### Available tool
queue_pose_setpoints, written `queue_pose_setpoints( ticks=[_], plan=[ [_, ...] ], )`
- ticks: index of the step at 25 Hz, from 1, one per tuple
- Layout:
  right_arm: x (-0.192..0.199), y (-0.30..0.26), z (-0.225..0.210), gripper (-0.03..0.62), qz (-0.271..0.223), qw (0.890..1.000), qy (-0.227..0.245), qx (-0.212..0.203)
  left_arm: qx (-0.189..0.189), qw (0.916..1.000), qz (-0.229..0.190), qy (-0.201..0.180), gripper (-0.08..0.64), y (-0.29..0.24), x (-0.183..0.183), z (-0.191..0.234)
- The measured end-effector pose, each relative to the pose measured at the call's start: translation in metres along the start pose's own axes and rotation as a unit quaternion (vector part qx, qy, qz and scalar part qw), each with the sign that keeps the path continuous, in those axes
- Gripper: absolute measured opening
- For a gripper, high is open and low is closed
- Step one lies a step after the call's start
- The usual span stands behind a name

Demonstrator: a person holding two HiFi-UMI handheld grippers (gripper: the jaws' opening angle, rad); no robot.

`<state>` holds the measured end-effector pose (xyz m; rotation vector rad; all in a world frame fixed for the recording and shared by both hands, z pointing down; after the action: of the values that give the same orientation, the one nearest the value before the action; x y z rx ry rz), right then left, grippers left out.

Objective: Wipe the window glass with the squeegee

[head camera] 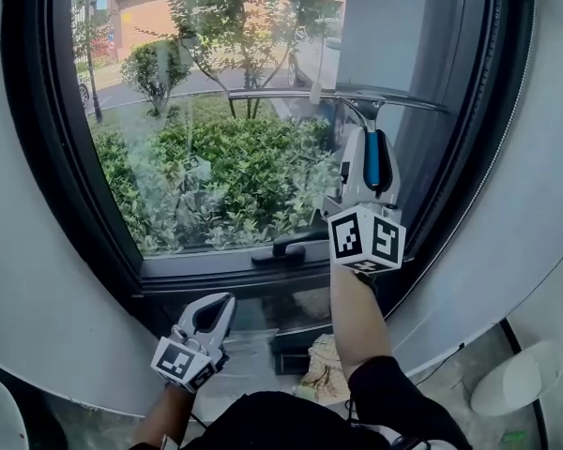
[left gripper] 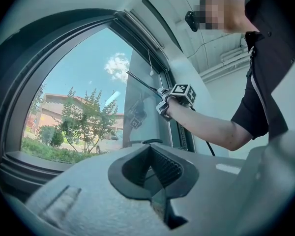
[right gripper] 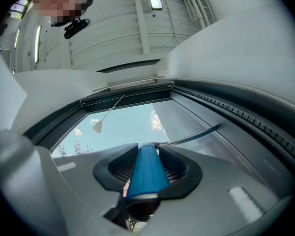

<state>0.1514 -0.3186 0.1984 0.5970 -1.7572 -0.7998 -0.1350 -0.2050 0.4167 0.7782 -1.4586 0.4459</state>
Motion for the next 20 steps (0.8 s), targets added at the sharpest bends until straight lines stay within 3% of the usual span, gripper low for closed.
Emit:
queue_pose_setpoints(
  ticks=[20],
  plan=[
    [0.009,0.017,-0.002,0.132,0.023,1.000,0.002,0.005,0.004,0.9999,0.008,0.010,0.002,0.000,0.008,-0.005]
  ],
)
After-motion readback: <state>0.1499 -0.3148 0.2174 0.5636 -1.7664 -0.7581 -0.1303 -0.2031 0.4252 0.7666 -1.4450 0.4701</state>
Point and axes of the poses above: the fingertips, and each gripper's own axes: y backward along the fingers, z to its left, x out of its underside, the point moved 9 cm from there along y, backward along the fingers, and after that the axes turned 4 degrees about x, right-handed, at the moved point
